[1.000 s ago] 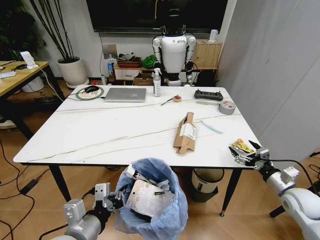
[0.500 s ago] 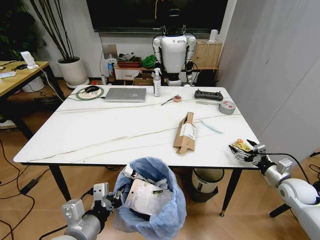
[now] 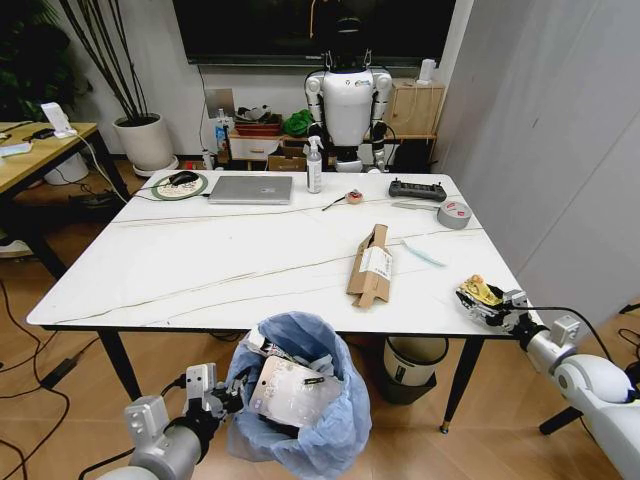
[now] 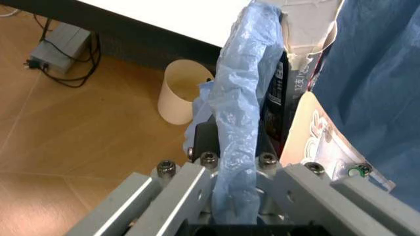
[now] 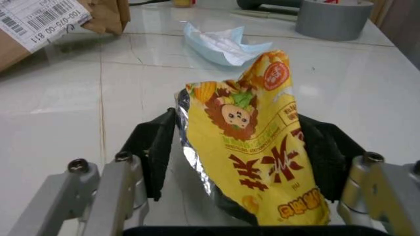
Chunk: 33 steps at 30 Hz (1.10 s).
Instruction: Pick up the trash bin and place the trash from the table into it.
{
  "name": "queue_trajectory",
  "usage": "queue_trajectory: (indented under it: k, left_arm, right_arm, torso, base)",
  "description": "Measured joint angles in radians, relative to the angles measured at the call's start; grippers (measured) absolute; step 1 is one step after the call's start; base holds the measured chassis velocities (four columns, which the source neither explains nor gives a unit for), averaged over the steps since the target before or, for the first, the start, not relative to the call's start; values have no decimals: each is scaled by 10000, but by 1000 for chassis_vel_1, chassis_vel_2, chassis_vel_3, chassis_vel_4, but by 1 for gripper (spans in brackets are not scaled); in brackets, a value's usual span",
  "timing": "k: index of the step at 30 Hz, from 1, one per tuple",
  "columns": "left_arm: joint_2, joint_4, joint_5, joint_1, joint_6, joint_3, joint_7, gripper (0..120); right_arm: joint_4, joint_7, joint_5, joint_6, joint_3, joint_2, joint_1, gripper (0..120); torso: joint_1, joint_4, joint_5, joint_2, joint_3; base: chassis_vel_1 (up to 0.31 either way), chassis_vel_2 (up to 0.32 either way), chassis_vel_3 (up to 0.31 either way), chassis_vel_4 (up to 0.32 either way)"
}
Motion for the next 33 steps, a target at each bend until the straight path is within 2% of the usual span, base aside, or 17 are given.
queue_trajectory:
  k: [2,4,8,10,12,14,16,23,28,33]
  left_arm:
    - [2,23,-16,-37,0,2,-4,0]
    - [6,28,-20,-45,0,3,-6,0]
    - [6,33,-29,-51,0,4,-8,0]
    - [6,38,-36,-64,0,7,-10,0]
    - [6,39,-44,-73,0,8,-10,0]
    - [13,61,-55,-113,0,9,-10,0]
    - [15,66,-67,-131,-1,13,-14,0]
    - [85,49,-129,-119,-1,37,-61,0]
    - [226,-41,-258,-141,-1,142,-78,0]
    - [396,41,-244,-171,-3,339,-39,0]
  right_arm:
    - [-10,-51,0,0,-2,11,7,50]
    - [-17,-75,-1,0,-8,18,21,47]
    - [-39,-110,0,0,-43,21,85,34]
    - [-53,-151,0,0,-84,16,131,22]
    - [-53,-157,0,0,-94,12,142,19]
    - [-53,-174,13,-1,-128,-11,190,7]
    - [-51,-201,40,-1,-132,-29,202,0]
    - [413,-499,300,85,-75,-263,103,0]
    - [1888,-712,794,259,-16,-790,-301,0]
    - [3956,-838,1300,581,-425,-1791,-515,0]
  torso:
    - [0,0,-1,0,0]
    - [0,0,-1,0,0]
    - [0,0,-1,0,0]
    - [0,0,0,0,0]
    - [0,0,0,0,0]
    - [0,0,0,0,0]
    - [0,1,-1,0,0]
    - [0,-1,0,0,0]
    - [0,-1,0,0,0]
    - [0,2,-4,1,-1]
  base:
    - [0,0,0,0]
    - [0,0,0,0]
    - [0,0,0,0]
    - [0,0,0,0]
    - [0,0,0,0]
    - [0,0,0,0]
    - [0,0,0,0]
    - [0,0,0,0]
    - [0,0,0,0]
    - [0,0,0,0]
